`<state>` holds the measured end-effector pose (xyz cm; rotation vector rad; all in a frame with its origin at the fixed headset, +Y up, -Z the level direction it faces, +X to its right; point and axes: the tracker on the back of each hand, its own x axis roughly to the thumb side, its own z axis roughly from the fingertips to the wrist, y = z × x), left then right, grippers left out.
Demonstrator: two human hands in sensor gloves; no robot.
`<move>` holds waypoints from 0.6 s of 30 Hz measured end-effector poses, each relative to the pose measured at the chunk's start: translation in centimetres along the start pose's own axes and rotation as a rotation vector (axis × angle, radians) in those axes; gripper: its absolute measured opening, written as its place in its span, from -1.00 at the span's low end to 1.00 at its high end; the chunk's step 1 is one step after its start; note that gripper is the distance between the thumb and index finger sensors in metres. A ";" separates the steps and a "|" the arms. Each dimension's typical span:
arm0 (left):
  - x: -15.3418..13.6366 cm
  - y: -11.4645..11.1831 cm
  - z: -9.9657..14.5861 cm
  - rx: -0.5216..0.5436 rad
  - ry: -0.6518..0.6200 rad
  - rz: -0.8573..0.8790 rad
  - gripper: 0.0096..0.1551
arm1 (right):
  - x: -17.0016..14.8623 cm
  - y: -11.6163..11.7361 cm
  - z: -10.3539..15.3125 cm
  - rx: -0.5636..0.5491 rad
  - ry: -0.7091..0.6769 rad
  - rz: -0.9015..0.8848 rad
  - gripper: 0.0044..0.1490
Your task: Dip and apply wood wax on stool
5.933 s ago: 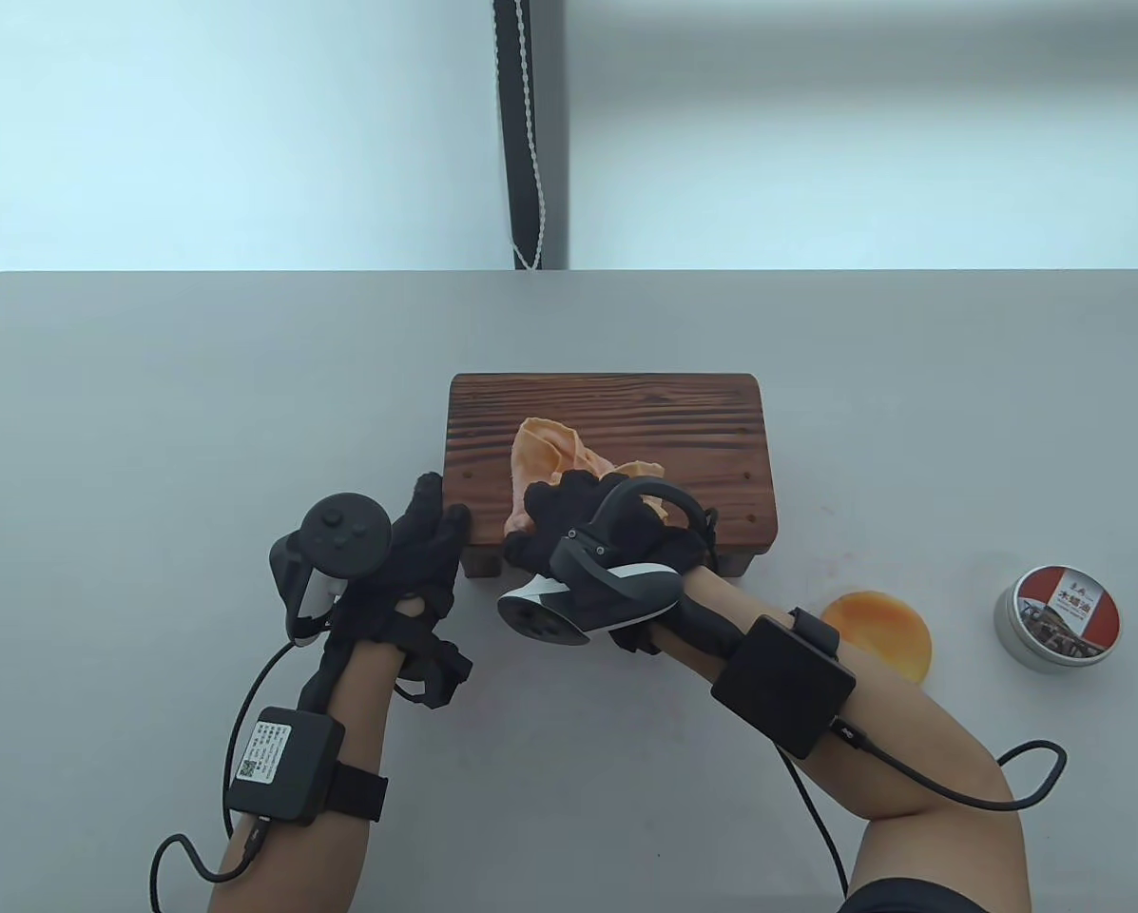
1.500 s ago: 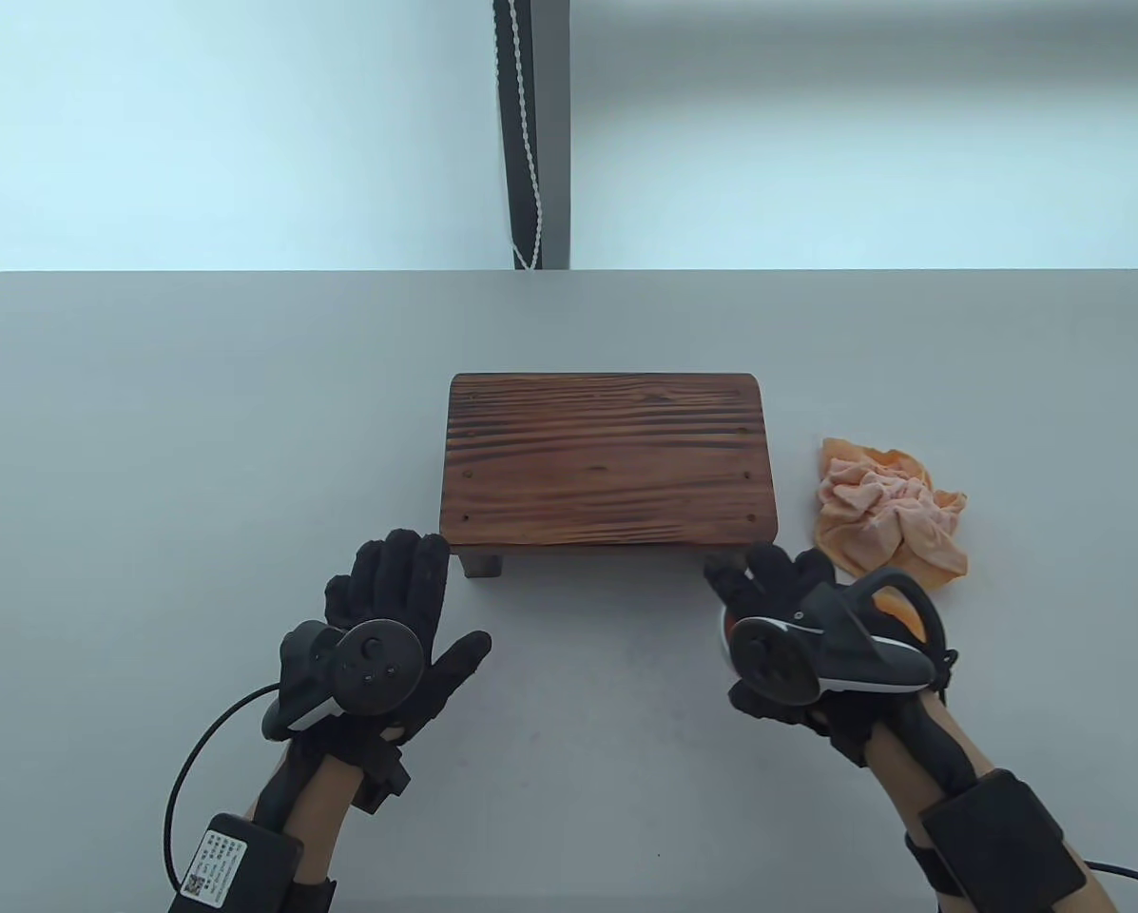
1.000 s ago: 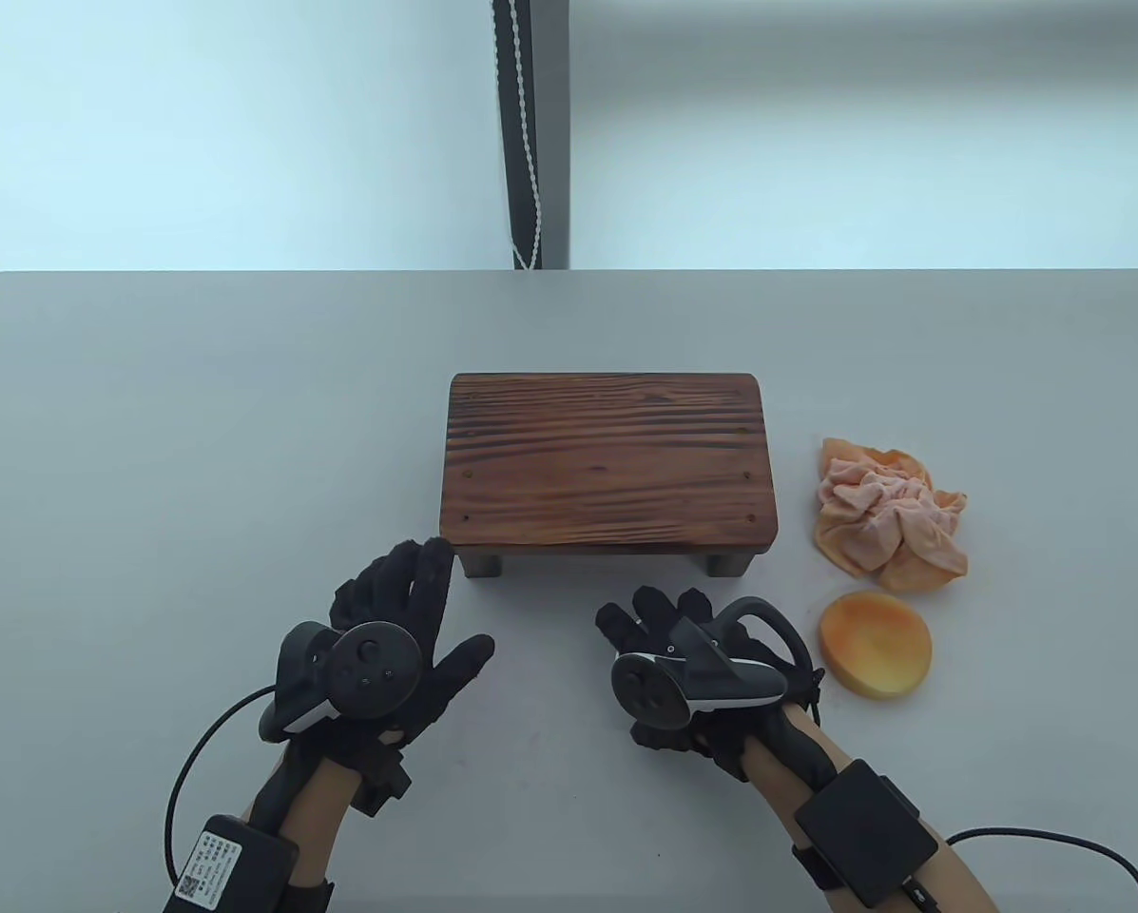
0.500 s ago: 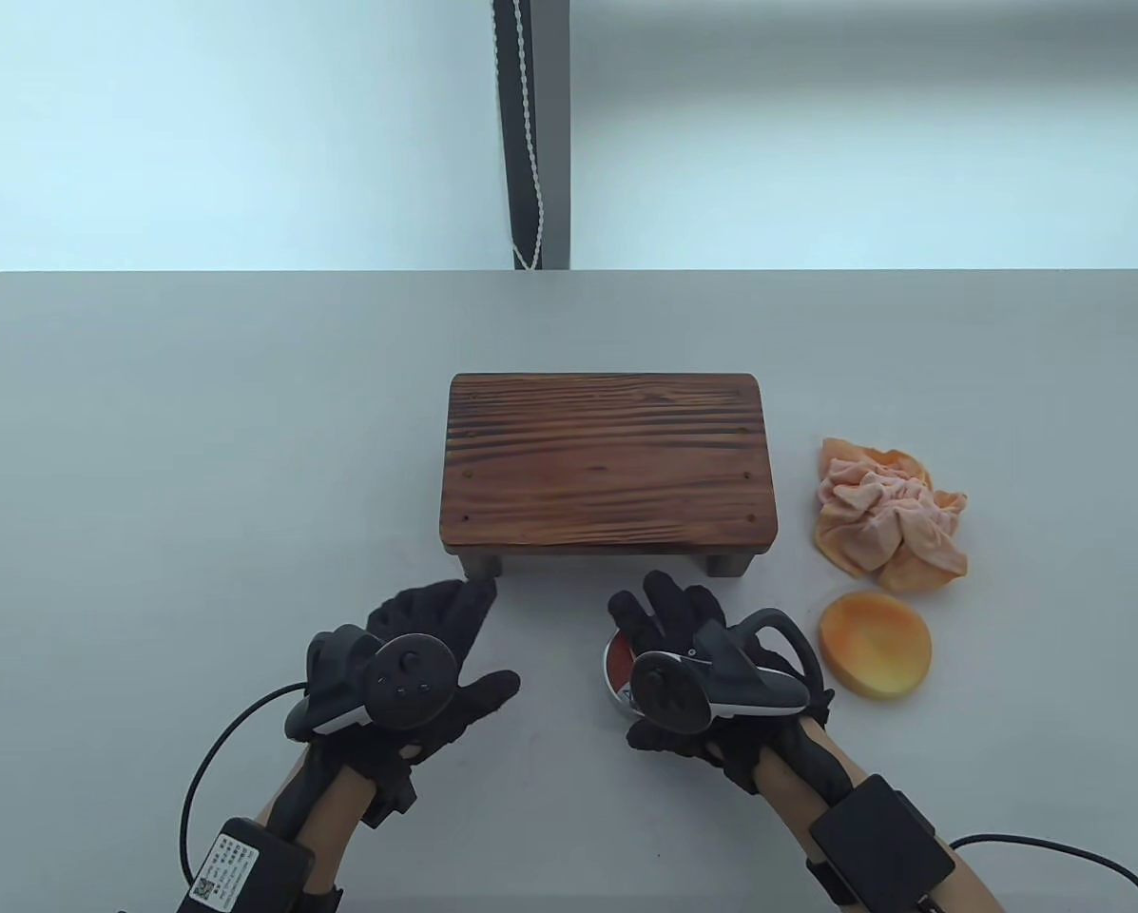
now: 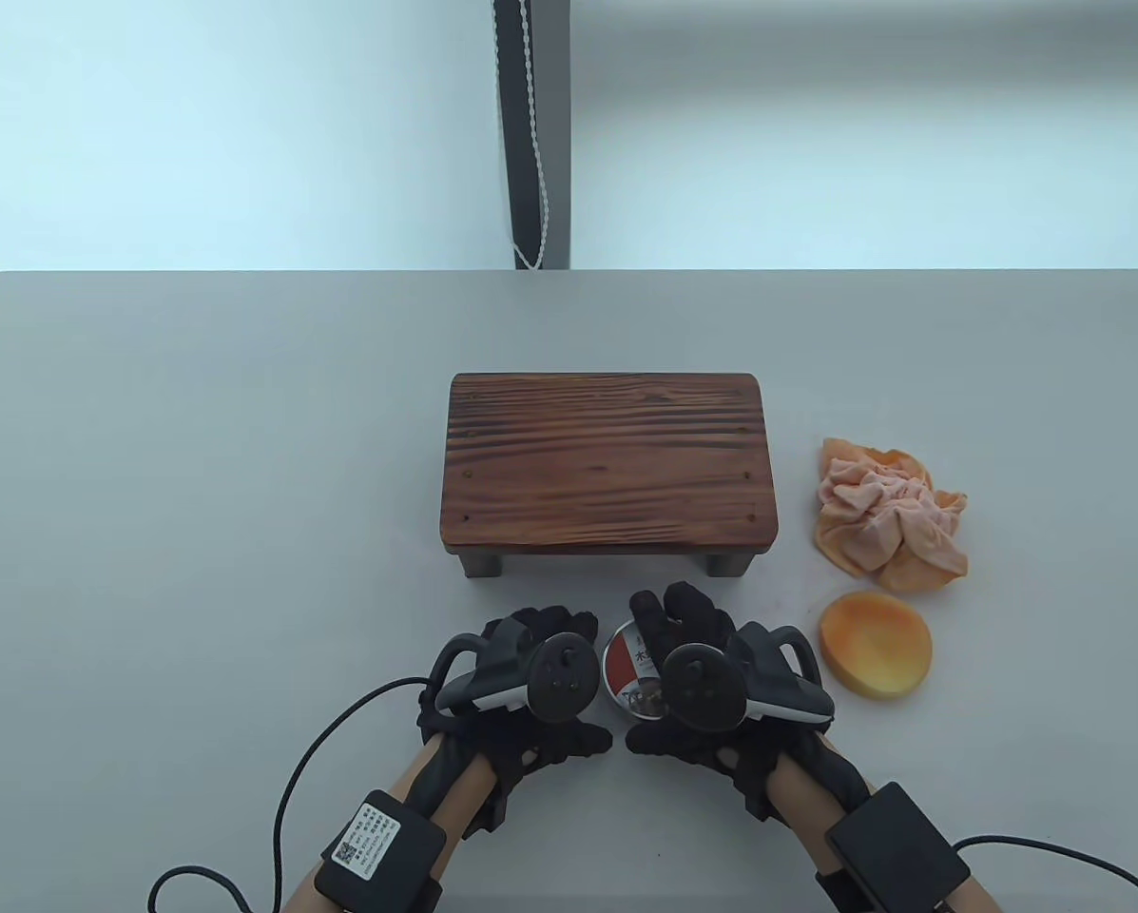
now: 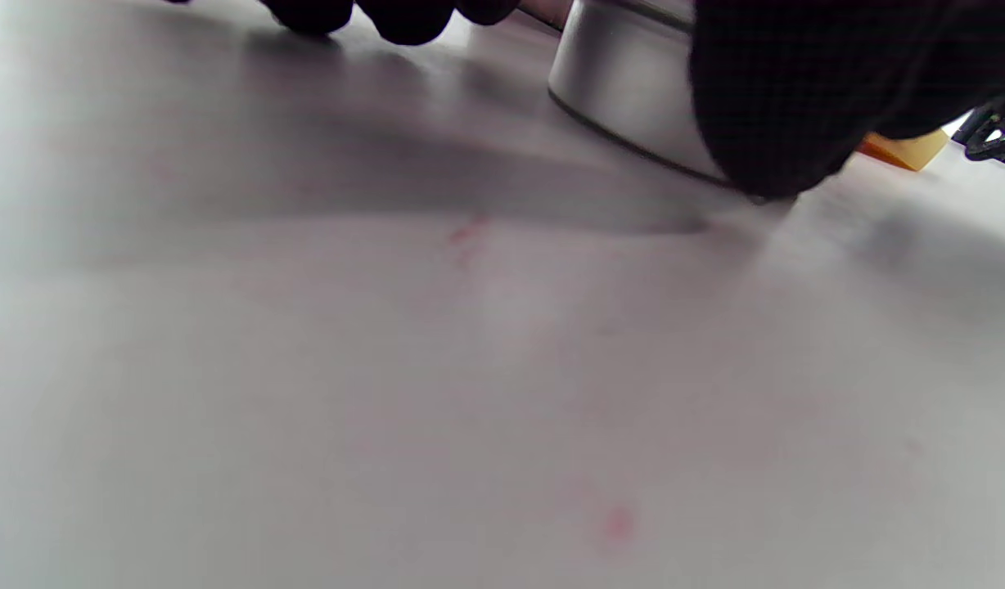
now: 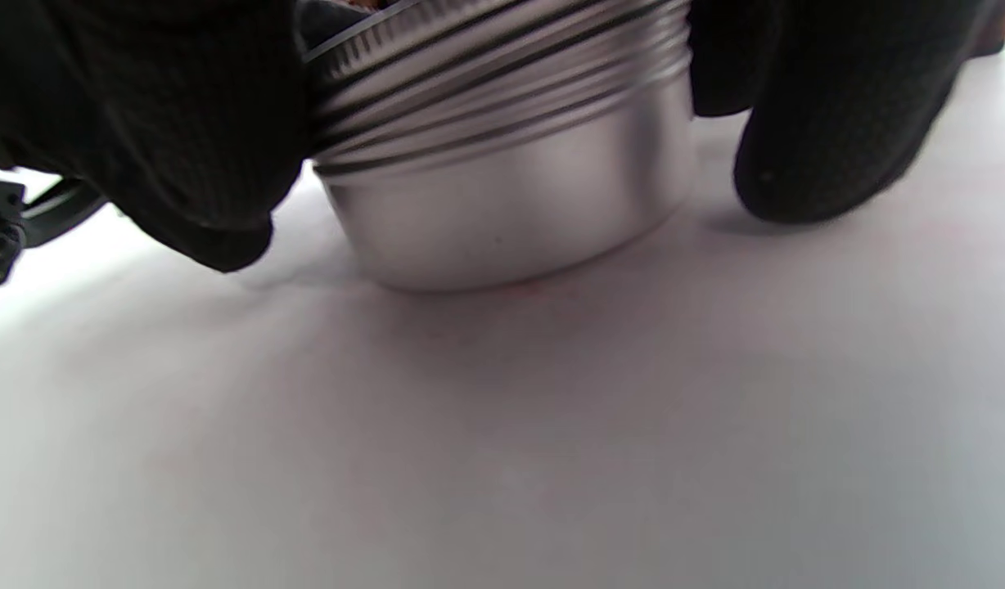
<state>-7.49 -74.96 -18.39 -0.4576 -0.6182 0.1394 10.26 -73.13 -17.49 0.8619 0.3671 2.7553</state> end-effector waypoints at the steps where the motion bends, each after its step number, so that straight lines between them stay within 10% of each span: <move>1: 0.0 0.0 -0.1 0.021 -0.010 0.001 0.12 | 0.1 0.1 0.0 -0.015 -0.001 -0.013 0.28; 14: -0.1 0.0 -0.4 0.156 -0.051 -0.046 0.17 | -0.4 -0.5 0.1 0.035 -0.131 -0.243 0.01; 18: 0.0 0.0 -0.4 0.161 -0.059 -0.060 0.17 | -0.4 0.0 -0.2 0.020 -0.060 -0.205 0.44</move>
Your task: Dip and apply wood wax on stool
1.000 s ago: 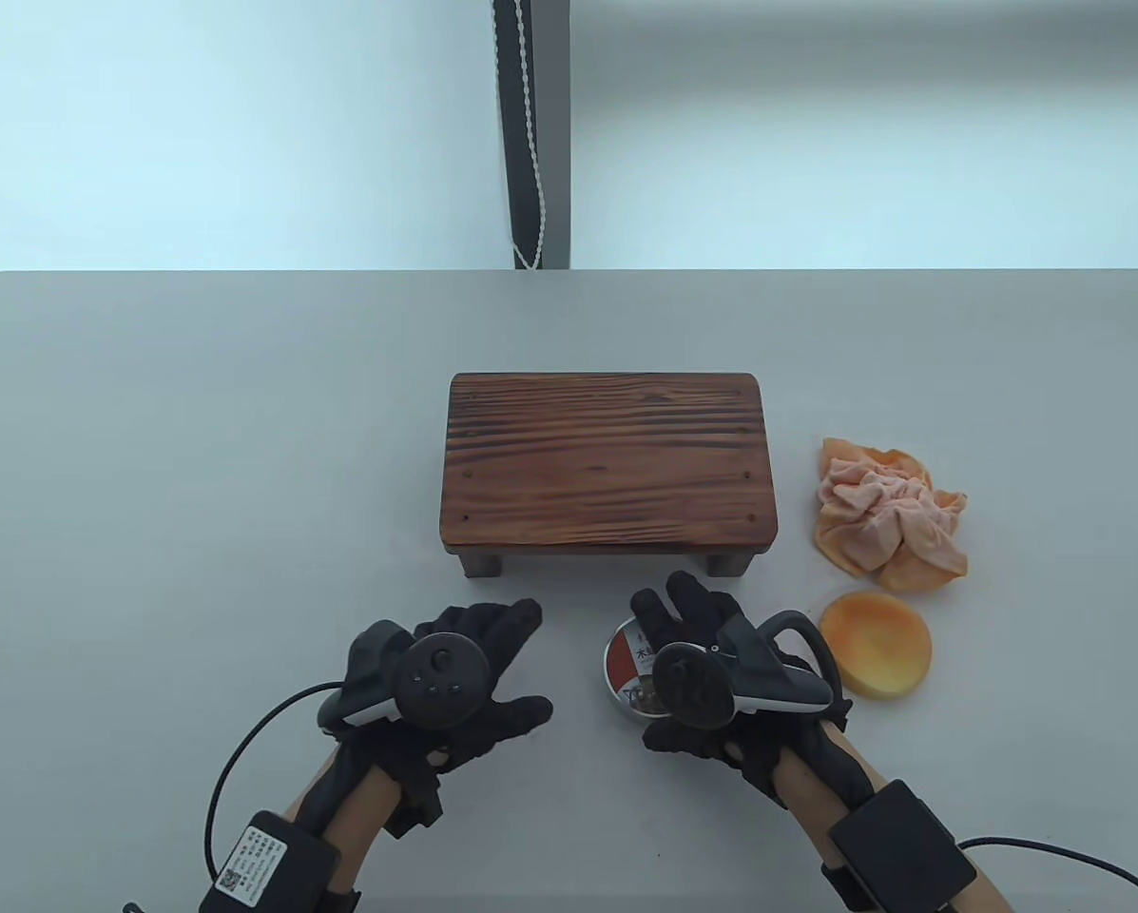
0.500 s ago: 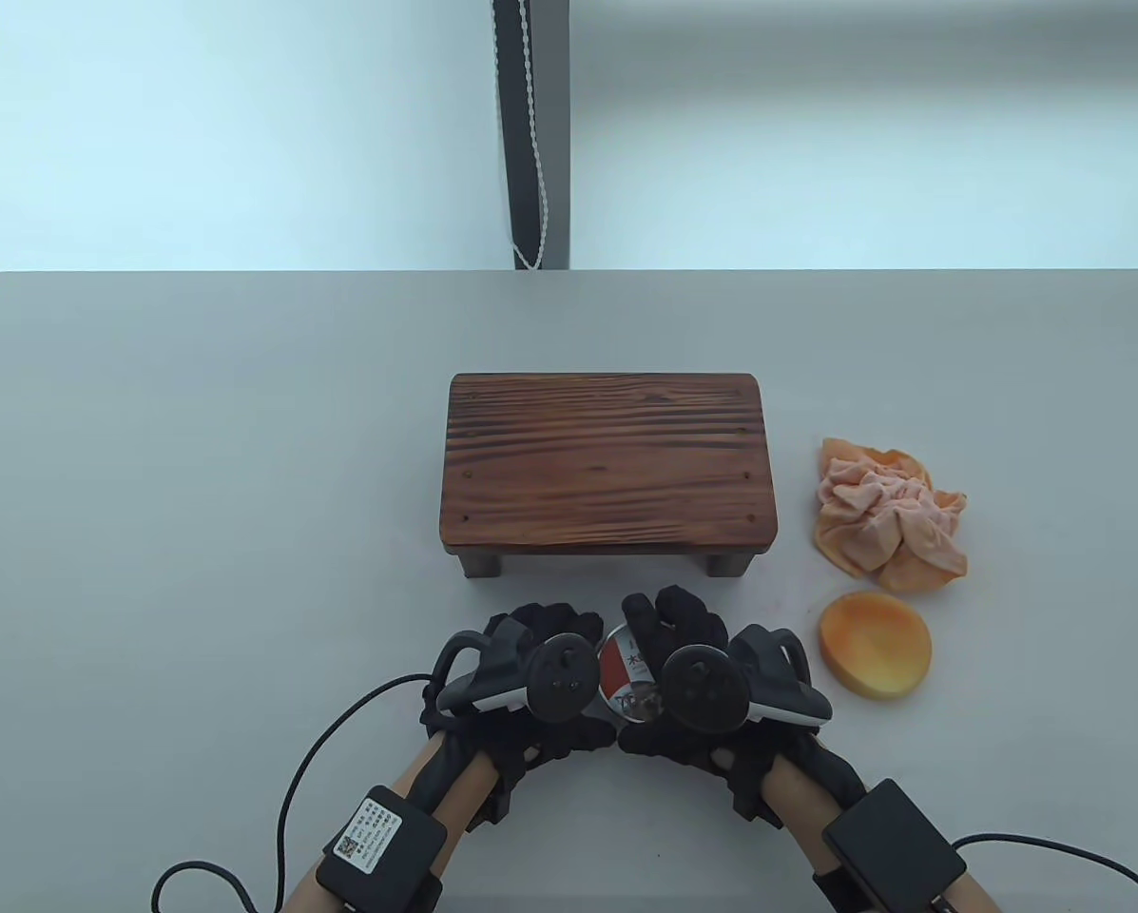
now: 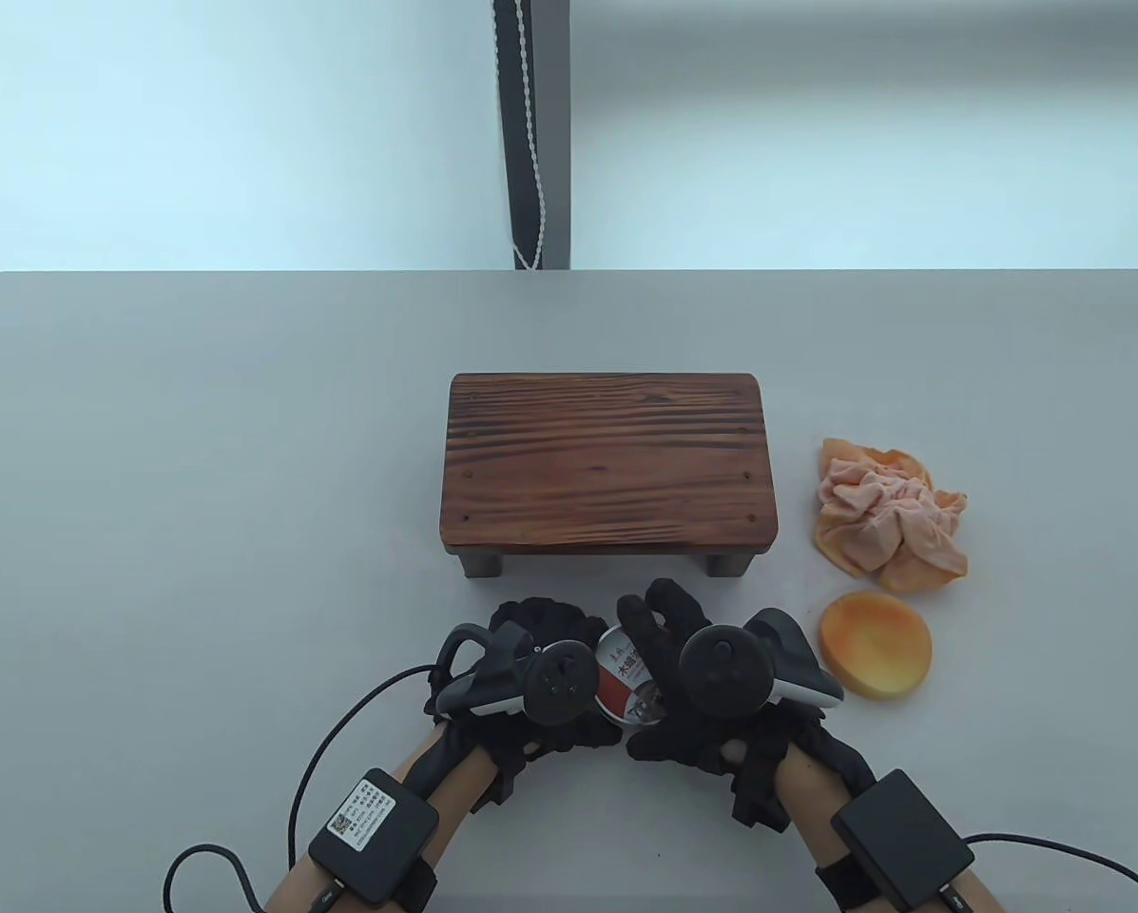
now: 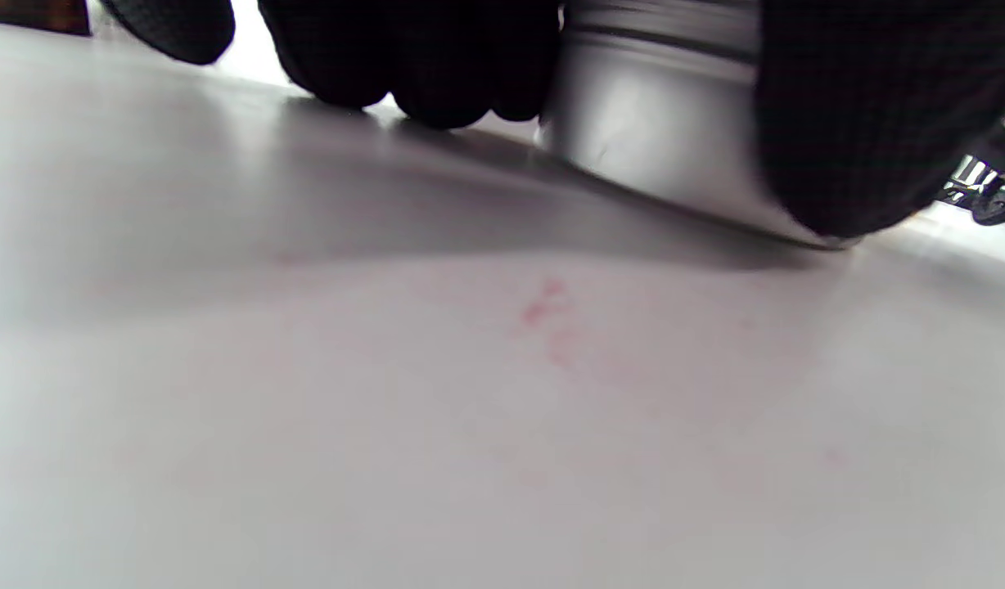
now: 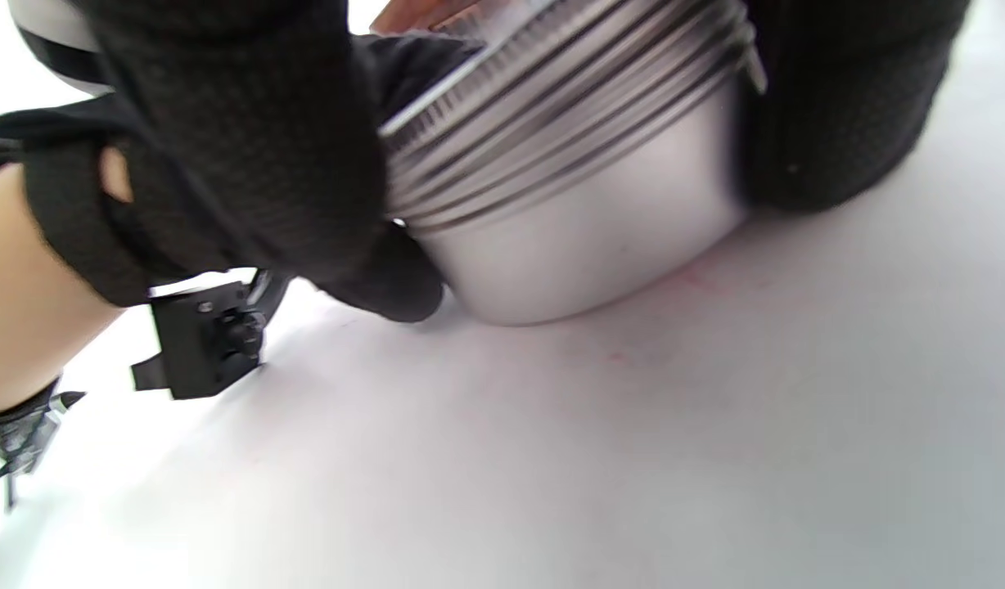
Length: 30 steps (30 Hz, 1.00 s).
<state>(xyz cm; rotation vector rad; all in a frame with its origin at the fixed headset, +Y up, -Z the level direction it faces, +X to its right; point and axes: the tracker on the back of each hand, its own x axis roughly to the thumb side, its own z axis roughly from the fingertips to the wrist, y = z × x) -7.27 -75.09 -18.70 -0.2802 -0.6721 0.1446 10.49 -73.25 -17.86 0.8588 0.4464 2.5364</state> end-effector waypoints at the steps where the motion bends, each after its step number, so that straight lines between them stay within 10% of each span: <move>1: 0.0 0.0 0.0 0.001 0.001 -0.001 0.18 | 0.1 0.1 -0.2 0.003 -0.007 0.043 0.45; 10: 0.0 0.2 0.0 0.036 0.008 -0.021 0.20 | -0.4 -0.4 0.1 -0.033 -0.079 -0.061 0.07; 18: -0.1 0.3 0.1 0.036 0.008 -0.019 0.19 | -0.5 0.1 -0.1 -0.047 0.009 -0.003 0.41; 27: 0.0 0.3 0.0 0.041 0.014 -0.024 0.19 | -0.7 -0.3 0.0 0.083 -0.086 -0.115 0.06; 30: 0.0 0.3 0.0 0.040 0.011 -0.024 0.19 | -0.4 0.2 -0.3 0.041 -0.047 -0.005 0.41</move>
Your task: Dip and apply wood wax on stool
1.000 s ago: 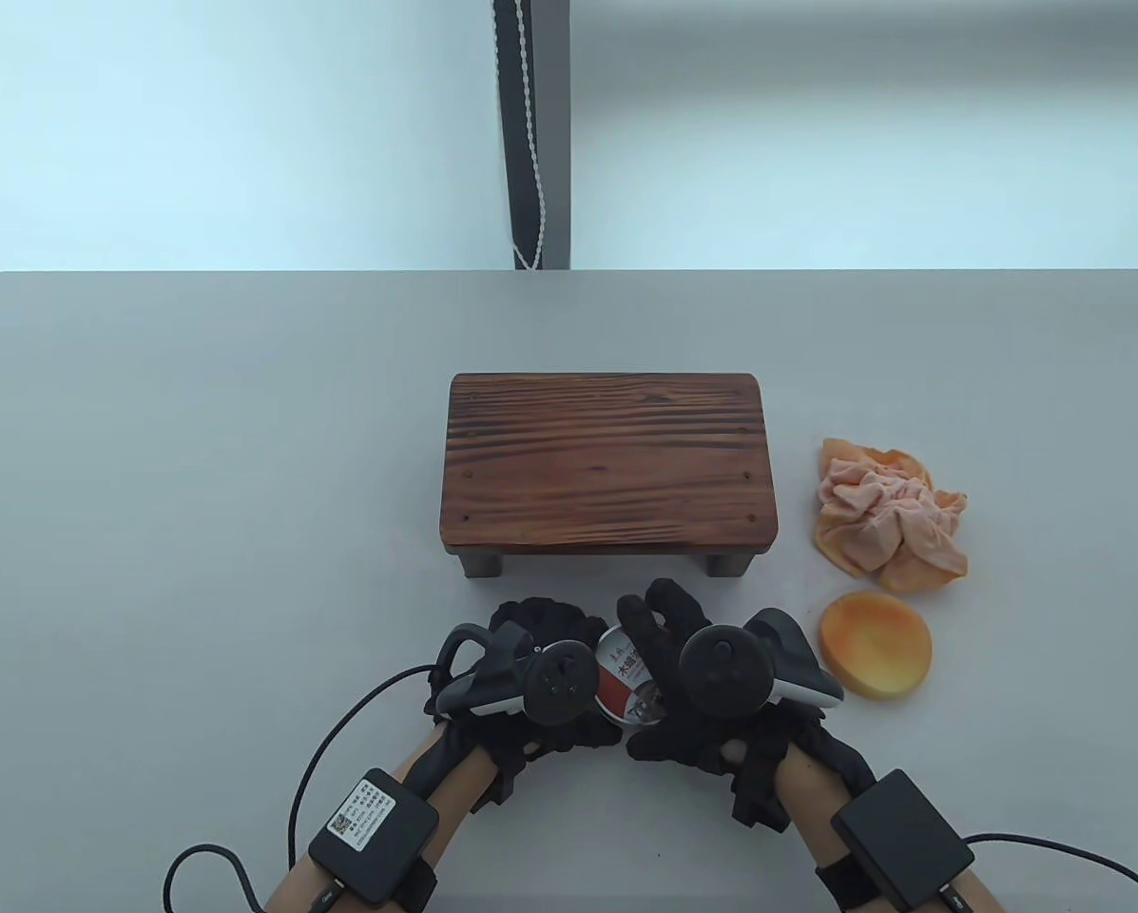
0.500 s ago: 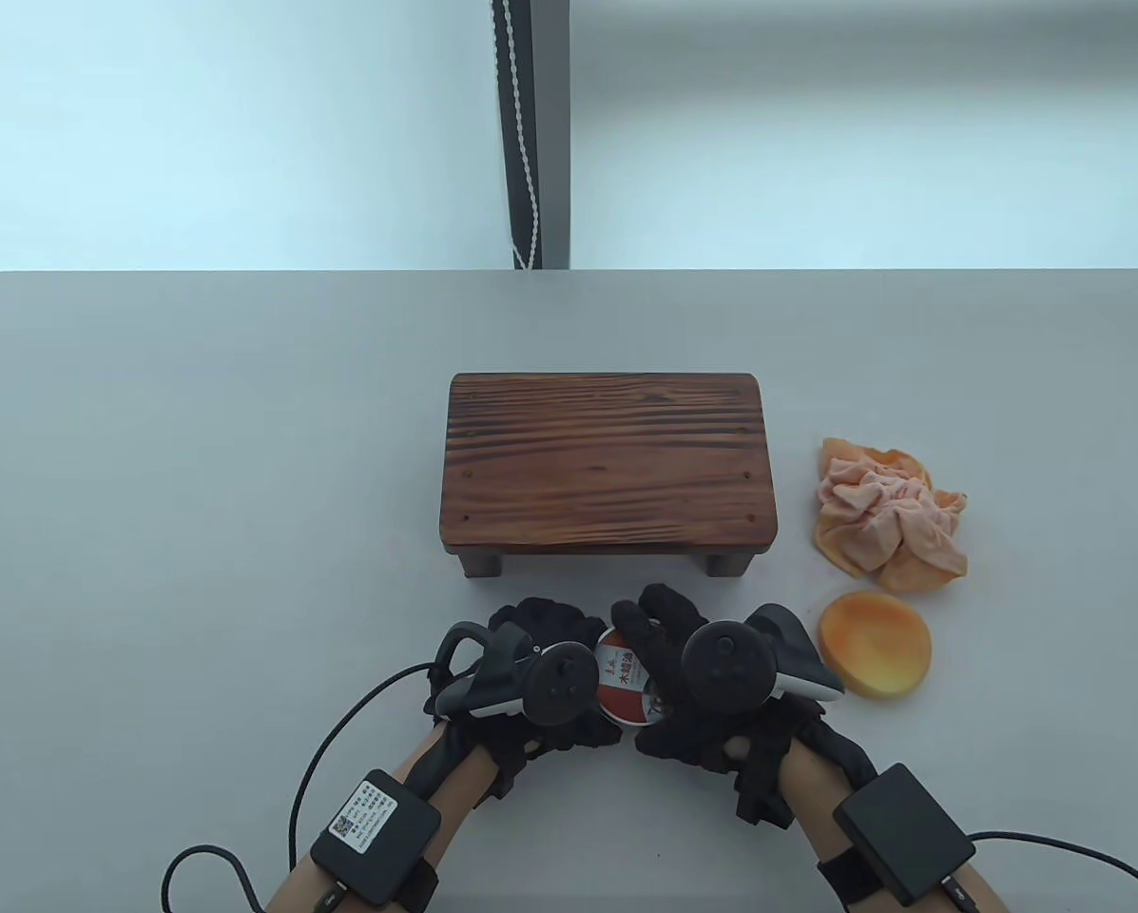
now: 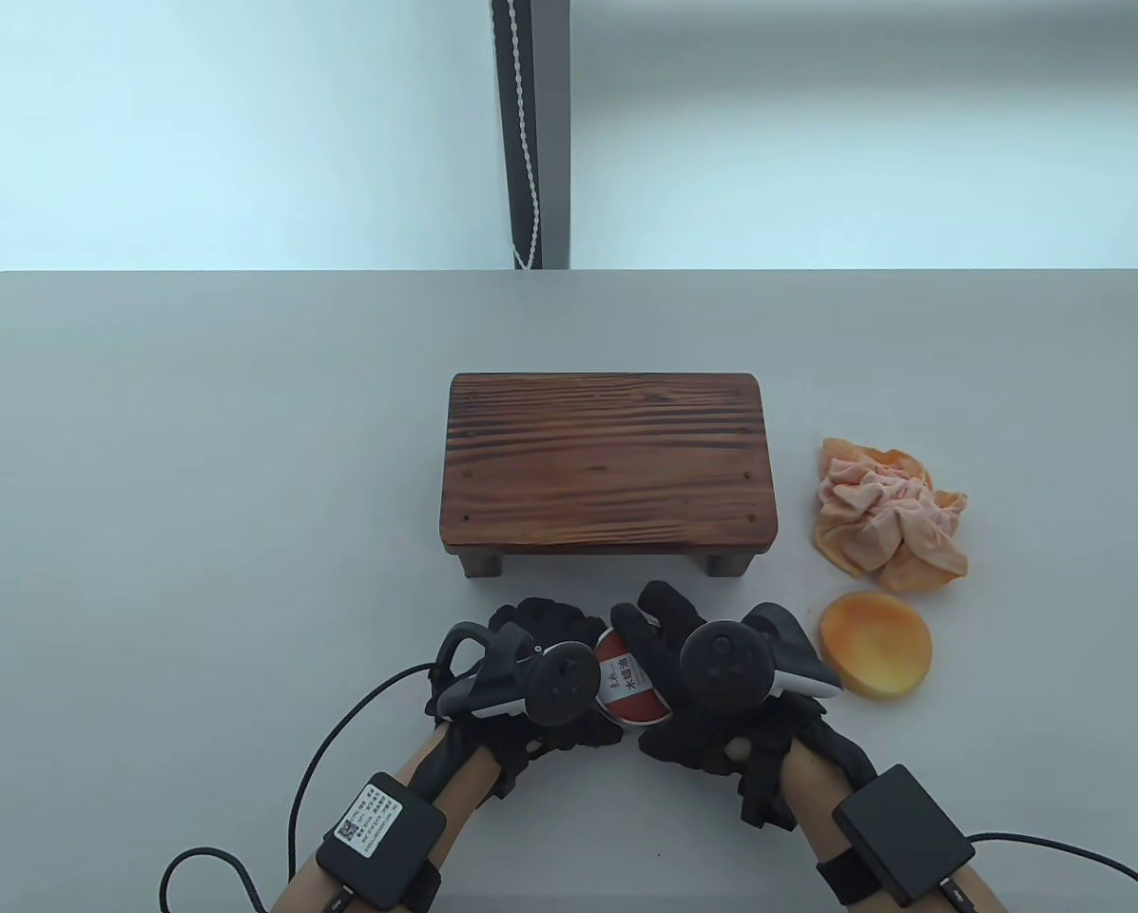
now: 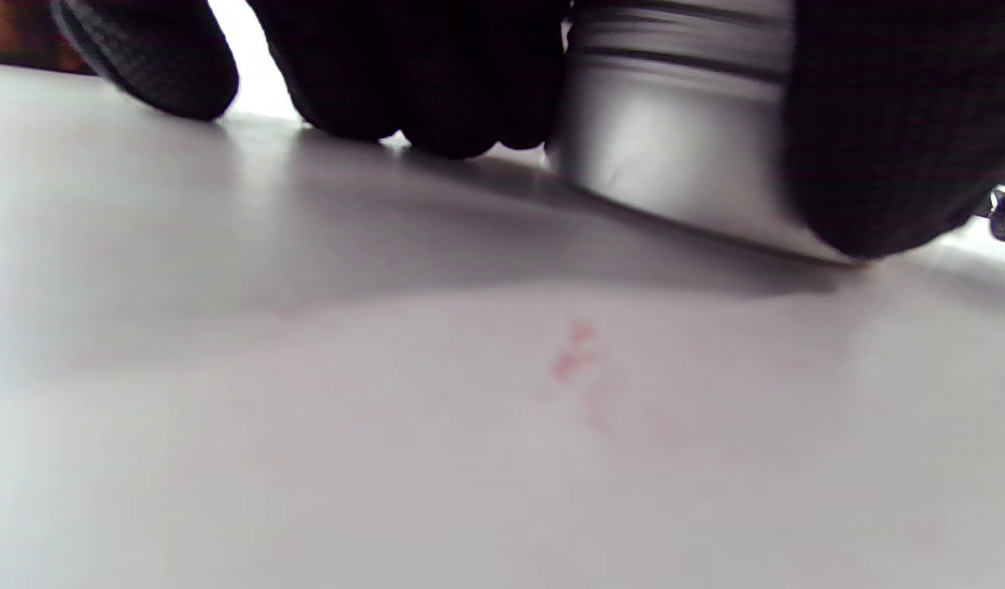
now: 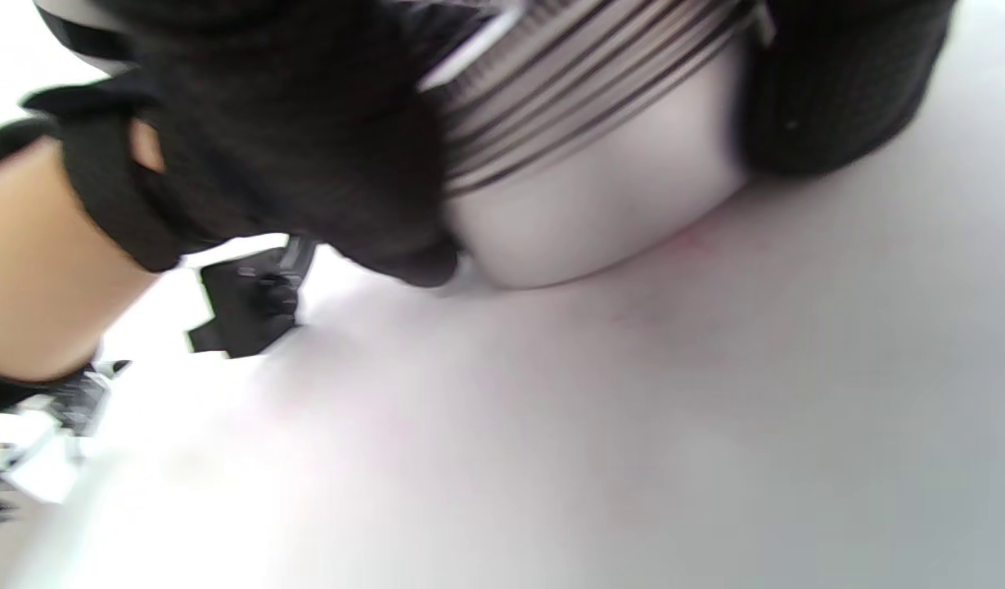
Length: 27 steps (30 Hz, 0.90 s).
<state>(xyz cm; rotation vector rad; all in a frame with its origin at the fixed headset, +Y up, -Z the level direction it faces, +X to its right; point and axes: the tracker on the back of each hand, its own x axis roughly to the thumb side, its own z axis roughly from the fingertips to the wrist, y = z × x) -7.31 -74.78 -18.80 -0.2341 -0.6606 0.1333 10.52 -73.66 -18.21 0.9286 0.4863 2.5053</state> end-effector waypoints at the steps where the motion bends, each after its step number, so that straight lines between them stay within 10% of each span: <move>1: 0.0 0.0 0.0 0.000 0.000 -0.001 0.19 | 0.1 0.2 -0.1 -0.025 0.034 0.017 0.48; 10: 0.1 0.1 -0.1 -0.008 0.002 0.003 0.19 | -0.3 -0.6 0.1 -0.040 -0.038 -0.066 0.06; 17: 0.1 0.1 0.0 -0.002 -0.002 -0.005 0.14 | -0.1 0.0 -0.2 -0.022 0.038 0.017 0.47; 24: 0.1 0.1 0.1 -0.003 0.001 -0.001 0.15 | -0.5 -0.6 0.2 -0.028 -0.040 -0.087 0.08; 27: 0.1 0.1 0.0 -0.006 -0.001 -0.003 0.13 | -0.5 -0.4 0.1 0.026 -0.016 -0.088 0.20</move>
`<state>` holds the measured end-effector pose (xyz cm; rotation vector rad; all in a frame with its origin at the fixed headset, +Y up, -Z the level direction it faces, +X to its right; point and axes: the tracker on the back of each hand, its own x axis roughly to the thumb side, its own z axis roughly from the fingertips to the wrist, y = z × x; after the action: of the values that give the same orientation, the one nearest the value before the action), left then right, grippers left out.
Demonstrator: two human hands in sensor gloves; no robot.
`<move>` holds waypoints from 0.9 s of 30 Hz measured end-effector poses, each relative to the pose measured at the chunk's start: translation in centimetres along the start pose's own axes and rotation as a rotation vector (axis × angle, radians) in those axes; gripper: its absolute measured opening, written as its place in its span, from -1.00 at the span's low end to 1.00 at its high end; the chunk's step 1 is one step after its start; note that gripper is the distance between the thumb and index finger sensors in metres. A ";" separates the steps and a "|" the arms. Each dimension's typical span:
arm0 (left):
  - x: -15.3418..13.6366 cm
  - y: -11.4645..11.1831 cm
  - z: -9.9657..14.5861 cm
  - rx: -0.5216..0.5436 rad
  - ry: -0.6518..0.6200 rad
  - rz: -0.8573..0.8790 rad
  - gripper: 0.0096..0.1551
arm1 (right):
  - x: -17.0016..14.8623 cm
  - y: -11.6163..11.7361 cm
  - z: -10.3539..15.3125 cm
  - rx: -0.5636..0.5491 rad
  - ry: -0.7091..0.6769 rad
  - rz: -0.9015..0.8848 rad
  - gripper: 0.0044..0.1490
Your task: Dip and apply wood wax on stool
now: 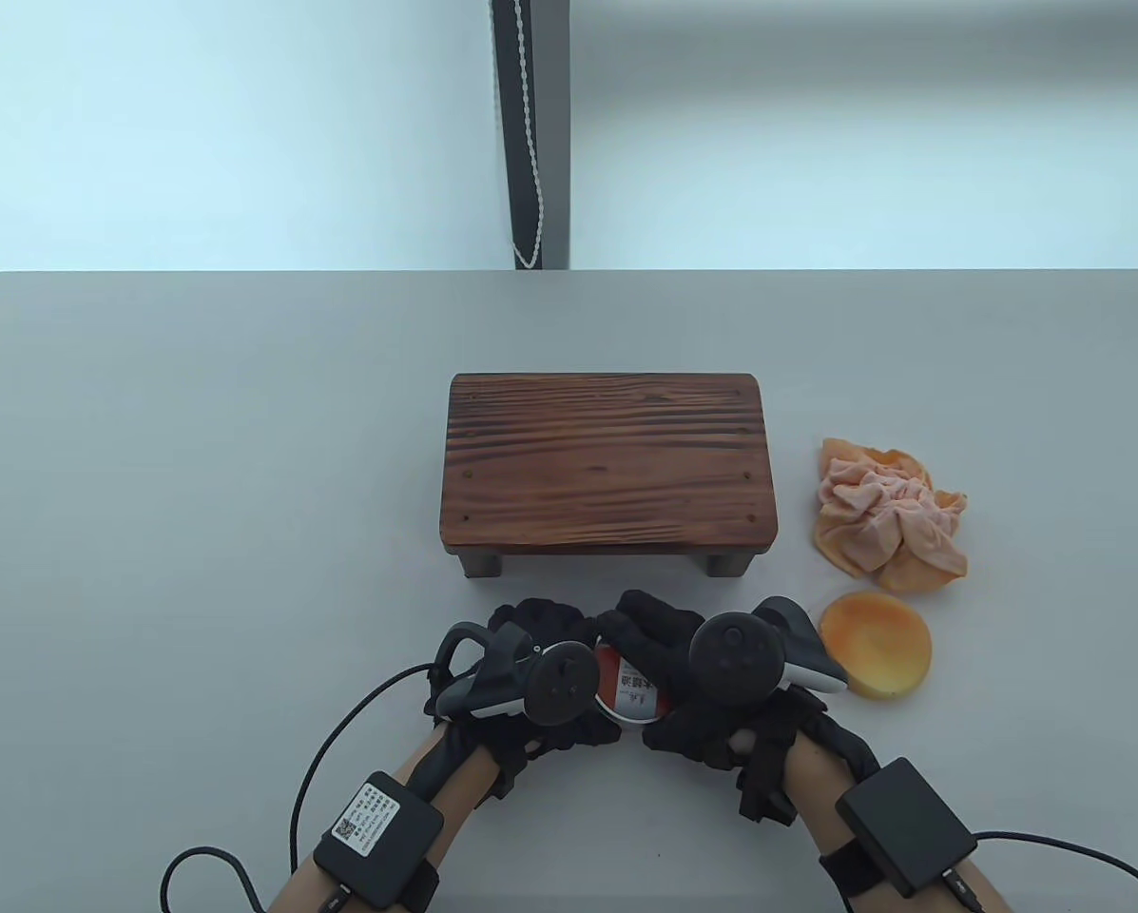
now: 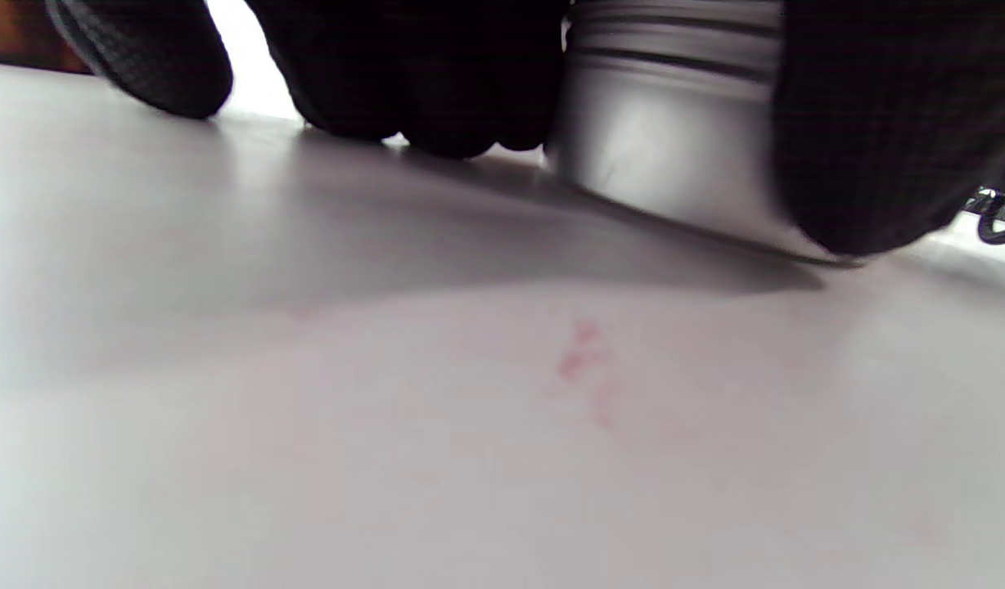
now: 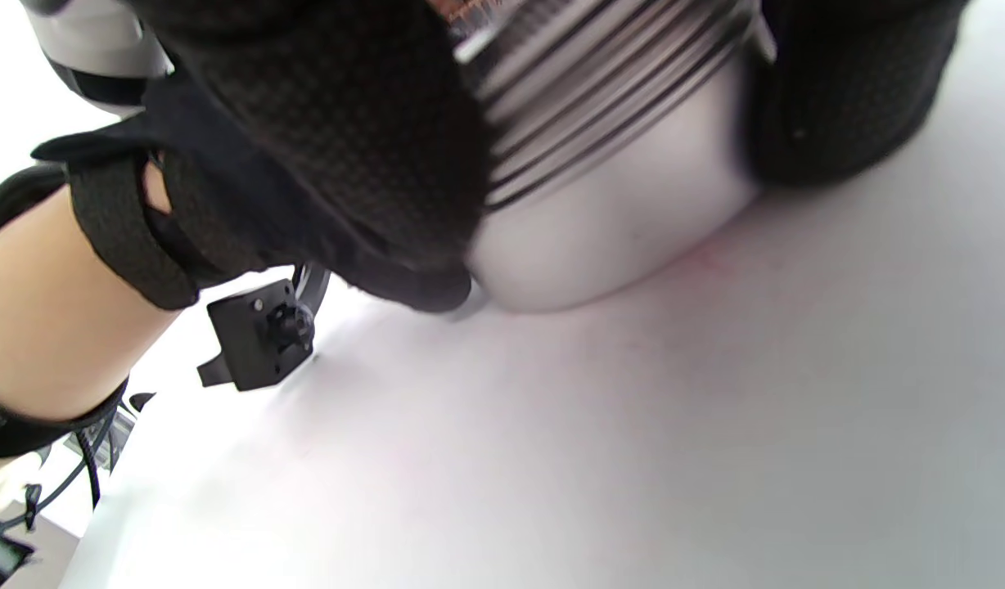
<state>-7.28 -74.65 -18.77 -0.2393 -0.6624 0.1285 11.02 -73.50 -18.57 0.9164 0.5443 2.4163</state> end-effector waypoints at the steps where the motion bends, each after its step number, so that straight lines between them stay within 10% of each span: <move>1: 0.0 0.0 0.0 0.000 0.000 -0.001 0.13 | 0.0 0.1 -0.1 -0.010 0.023 0.022 0.37; 27: -0.1 0.1 0.1 0.002 0.004 0.007 0.12 | 0.6 0.8 -0.1 -0.110 -0.009 0.157 0.25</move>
<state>-7.43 -74.60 -18.83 -0.2396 -0.6577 0.1357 10.35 -73.77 -17.91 0.9542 0.3440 2.5524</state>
